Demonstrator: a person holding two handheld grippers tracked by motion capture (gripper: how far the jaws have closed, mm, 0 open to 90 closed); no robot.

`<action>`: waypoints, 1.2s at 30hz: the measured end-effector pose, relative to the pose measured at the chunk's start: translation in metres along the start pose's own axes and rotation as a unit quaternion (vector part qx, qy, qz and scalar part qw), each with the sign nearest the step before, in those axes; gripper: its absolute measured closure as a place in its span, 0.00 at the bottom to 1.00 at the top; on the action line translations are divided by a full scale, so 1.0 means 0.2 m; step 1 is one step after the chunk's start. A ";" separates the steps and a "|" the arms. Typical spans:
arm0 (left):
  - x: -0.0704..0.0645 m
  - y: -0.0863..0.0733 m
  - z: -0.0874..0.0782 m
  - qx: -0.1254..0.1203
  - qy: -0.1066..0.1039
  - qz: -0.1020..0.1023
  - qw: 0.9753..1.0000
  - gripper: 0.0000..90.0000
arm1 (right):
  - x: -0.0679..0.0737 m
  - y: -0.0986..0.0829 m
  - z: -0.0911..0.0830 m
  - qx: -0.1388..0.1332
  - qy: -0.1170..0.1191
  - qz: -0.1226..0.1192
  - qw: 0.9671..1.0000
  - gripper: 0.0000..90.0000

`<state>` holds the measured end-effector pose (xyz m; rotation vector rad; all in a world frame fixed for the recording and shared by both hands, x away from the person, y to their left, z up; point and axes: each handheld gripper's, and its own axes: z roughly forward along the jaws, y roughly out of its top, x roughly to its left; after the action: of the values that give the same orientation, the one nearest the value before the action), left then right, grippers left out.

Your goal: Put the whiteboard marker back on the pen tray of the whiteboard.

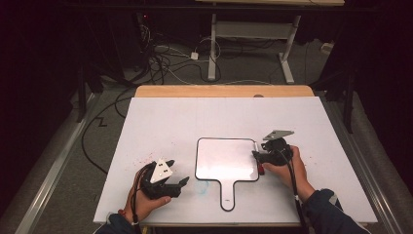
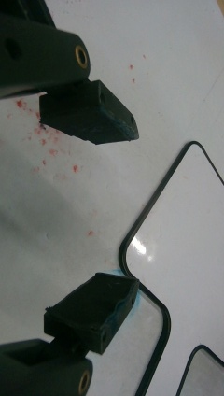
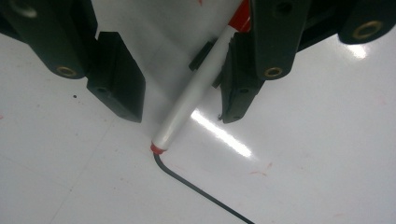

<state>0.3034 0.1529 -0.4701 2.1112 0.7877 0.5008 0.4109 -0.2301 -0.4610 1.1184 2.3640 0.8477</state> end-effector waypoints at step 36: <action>0.00 0.01 0.00 0.004 0.028 0.013 1.000 0.24 | -0.06 -0.14 -0.47 -0.183 0.000 -0.077 0.980 0.33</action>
<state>0.3036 0.1523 -0.4688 2.1252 0.7975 0.5737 0.3499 -0.2873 -0.4095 0.7766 2.1419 1.1646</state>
